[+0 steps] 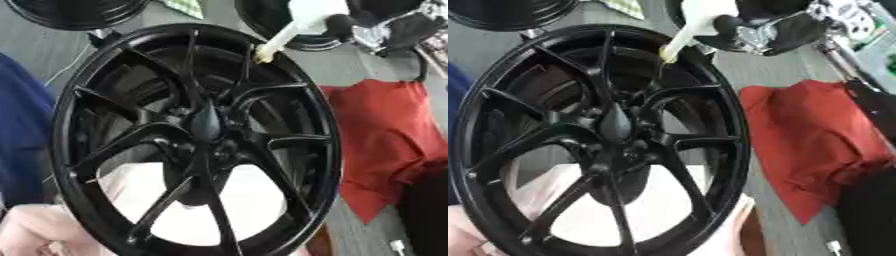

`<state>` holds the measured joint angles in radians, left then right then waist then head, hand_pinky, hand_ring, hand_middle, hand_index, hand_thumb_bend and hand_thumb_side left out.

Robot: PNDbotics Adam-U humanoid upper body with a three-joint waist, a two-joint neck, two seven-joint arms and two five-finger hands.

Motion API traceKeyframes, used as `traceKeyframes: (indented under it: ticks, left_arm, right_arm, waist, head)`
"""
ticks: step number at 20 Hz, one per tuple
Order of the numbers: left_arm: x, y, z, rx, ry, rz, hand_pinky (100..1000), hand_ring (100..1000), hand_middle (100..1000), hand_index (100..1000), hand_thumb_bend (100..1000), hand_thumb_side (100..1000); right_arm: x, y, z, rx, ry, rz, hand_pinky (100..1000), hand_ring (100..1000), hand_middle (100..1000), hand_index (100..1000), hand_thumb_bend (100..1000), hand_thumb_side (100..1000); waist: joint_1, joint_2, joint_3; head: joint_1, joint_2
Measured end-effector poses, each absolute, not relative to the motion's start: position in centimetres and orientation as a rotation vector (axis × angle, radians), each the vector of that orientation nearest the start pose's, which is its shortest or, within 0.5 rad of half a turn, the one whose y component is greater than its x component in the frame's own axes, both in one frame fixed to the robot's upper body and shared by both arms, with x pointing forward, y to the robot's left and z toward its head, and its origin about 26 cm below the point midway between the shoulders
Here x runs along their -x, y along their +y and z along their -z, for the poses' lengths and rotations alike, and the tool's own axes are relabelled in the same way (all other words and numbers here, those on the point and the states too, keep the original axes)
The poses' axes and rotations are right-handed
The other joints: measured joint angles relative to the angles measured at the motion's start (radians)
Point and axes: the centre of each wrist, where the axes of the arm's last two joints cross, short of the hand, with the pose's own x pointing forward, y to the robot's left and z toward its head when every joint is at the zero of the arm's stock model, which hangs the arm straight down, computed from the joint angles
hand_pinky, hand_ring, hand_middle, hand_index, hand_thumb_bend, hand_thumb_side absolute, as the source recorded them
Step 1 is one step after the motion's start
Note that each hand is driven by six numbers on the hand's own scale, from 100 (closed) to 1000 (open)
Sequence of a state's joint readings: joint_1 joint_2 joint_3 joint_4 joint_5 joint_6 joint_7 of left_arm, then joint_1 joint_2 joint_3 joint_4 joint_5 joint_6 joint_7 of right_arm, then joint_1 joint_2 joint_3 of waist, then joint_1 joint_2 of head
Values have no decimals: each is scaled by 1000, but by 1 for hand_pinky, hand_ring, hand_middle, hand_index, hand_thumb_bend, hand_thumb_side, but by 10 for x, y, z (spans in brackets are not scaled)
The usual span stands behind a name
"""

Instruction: Pull the pin out of the wheel hub.

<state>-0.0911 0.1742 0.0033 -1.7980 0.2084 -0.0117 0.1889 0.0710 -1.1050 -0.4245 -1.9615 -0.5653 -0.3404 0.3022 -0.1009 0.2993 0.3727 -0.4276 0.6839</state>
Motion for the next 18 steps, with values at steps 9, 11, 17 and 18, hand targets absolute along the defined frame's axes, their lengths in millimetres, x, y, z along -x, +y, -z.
traceKeyframes:
  ticks: [9,11,17,18]
  left_arm:
    - [-283,282,-70,-135,-1852,-224,687,565,519,734,346,555]
    - [-280,285,-68,-159,-1845,-239,687,565,519,735,344,555]
    - [-279,287,-68,-179,-1844,-248,685,561,516,734,337,549]
    - [-279,286,-69,-176,-1850,-247,685,561,516,734,337,549]
  right_arm:
    - [-201,-474,-264,376,-2125,-707,584,582,235,359,100,256]
    - [-189,-480,-253,421,-2100,-652,602,591,255,374,100,200]
    - [-88,-511,-176,806,-2028,-441,624,608,279,398,100,100]
    - [-73,-510,-163,875,-2021,-407,624,608,279,398,100,100]
  waist:
    - [60,-41,-156]
    - [77,-41,-187]
    - [109,-41,-200]
    - [114,-41,-205]
  head:
    - [148,30]
    - [183,34]
    - [216,36]
    - [216,37]
